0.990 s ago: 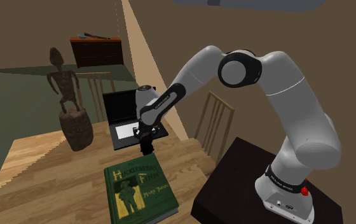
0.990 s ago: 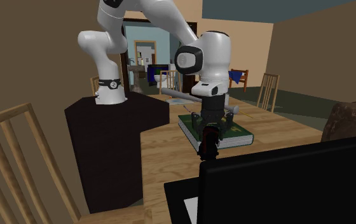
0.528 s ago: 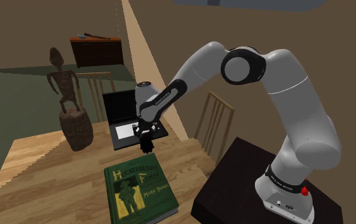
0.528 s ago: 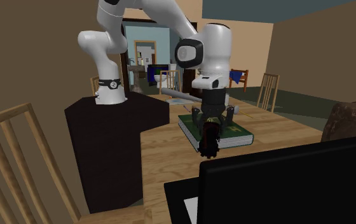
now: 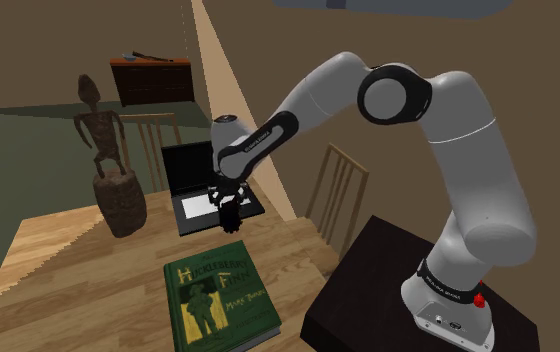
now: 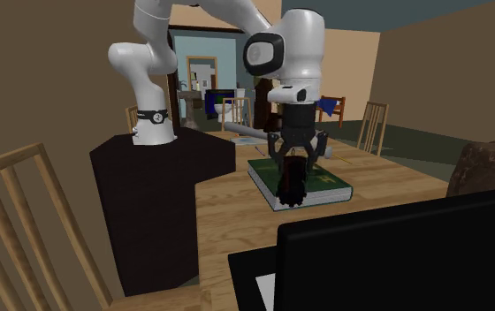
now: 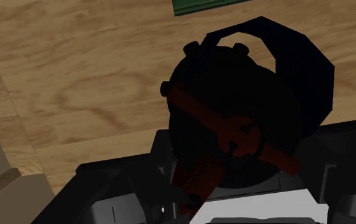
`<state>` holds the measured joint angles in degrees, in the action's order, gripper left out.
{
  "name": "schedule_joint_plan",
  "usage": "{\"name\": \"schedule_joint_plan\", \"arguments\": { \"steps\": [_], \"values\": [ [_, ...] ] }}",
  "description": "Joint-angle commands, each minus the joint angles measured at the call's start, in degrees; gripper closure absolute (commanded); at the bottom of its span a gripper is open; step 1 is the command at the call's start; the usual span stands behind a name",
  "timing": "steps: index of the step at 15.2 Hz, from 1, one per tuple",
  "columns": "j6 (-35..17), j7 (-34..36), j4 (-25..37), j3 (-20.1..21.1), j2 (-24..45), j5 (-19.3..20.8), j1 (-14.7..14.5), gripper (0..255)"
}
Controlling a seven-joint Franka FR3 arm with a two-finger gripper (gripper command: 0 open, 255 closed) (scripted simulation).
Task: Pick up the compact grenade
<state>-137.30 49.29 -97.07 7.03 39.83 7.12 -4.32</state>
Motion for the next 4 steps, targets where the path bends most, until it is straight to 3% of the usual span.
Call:
{"name": "schedule_joint_plan", "arguments": {
  "steps": [1, 4],
  "values": [
    [0.9, -0.1, -0.4, 0.2, -1.4, -0.2, 0.1, 255],
    [1.5, -0.1, -0.5, 0.2, -2.0, -0.3, 0.2, 255]
  ]
}}
